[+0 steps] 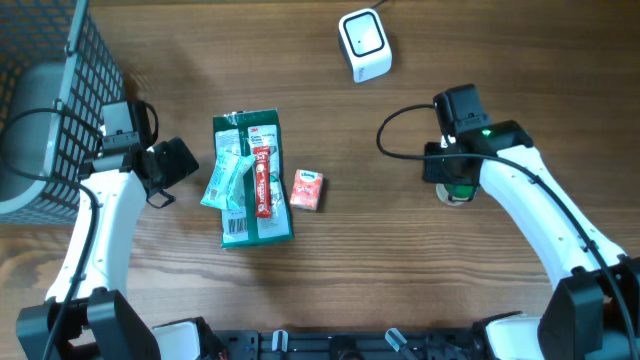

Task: Scan the item barcode
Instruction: 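Move the right gripper left and grasp the Kleenex tissue pack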

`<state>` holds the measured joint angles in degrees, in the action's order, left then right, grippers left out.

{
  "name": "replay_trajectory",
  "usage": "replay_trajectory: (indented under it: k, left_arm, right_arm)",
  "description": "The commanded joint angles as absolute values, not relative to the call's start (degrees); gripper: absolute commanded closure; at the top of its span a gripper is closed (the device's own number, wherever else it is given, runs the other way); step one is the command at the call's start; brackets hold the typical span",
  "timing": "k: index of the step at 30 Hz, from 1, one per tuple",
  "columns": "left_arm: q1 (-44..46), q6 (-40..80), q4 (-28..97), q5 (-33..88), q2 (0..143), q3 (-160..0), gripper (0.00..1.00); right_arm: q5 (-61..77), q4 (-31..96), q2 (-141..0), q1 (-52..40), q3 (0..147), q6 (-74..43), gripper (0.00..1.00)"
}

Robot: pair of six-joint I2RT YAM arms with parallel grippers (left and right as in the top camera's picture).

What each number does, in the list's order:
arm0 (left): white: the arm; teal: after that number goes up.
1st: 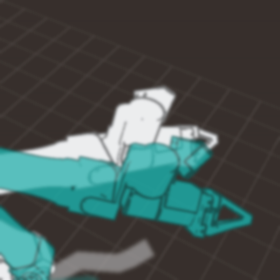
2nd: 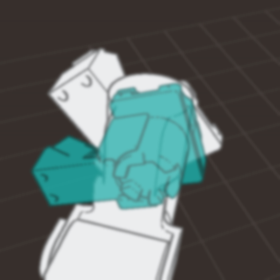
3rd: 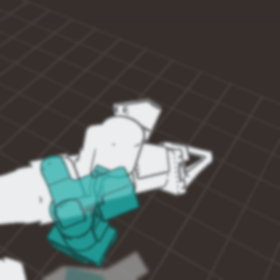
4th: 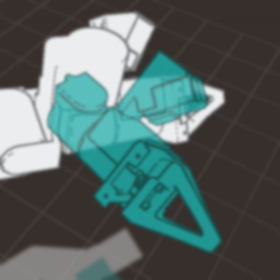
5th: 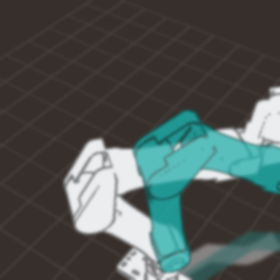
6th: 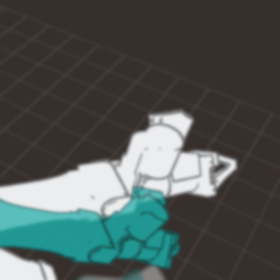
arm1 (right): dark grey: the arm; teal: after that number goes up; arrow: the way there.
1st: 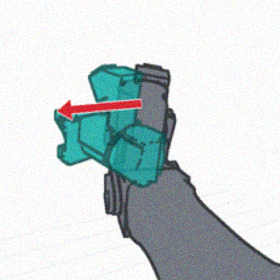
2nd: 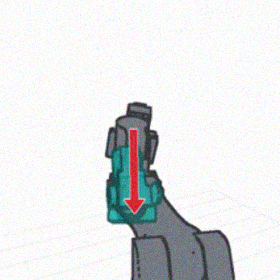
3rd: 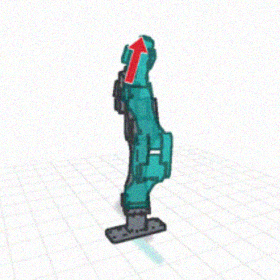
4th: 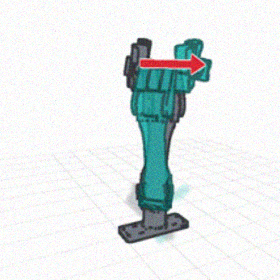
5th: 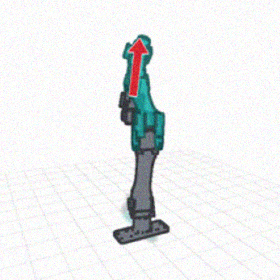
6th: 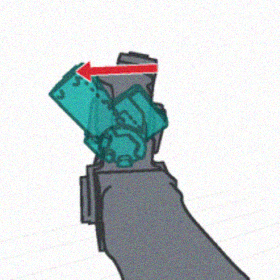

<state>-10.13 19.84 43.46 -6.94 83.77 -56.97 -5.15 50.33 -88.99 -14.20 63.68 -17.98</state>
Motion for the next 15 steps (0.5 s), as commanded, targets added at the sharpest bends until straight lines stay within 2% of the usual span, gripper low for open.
replay_trajectory:
  k: [1,5,7,10,13,14,15]
  left_arm:
    - [-10.39,19.77,43.33,-6.66,83.05,-57.76,0.00]
    - [-10.39,19.75,43.33,-6.66,83.05,-57.76,0.00]
    - [-10.39,19.75,43.33,-6.66,83.05,-57.76,0.00]
    - [-10.39,19.75,43.33,-6.66,83.05,-57.76,0.00]
    - [-10.39,19.77,43.33,-6.66,83.05,-57.76,0.00]
    - [-10.39,19.77,43.33,-6.66,83.05,-57.76,0.00]
    - [-10.39,19.77,43.33,-6.66,83.05,-57.76,0.00]
  right_arm:
    - [7.38,49.71,-89.03,-14.31,69.04,-21.02,0.57]
    - [19.42,44.99,-89.03,-17.58,68.42,-25.74,0.62]
    - [21.98,41.21,-89.03,-21.30,67.37,-29.74,0.70]
    - [20.56,35.18,-89.10,-27.92,65.69,-35.05,0.74]
    - [10.96,30.61,-89.10,-34.04,63.96,-41.41,0.87]
    - [9.10,28.86,-89.12,-35.51,63.33,-42.59,0.86]
    - [8.56,26.48,-89.17,-37.26,62.85,-42.61,0.79]
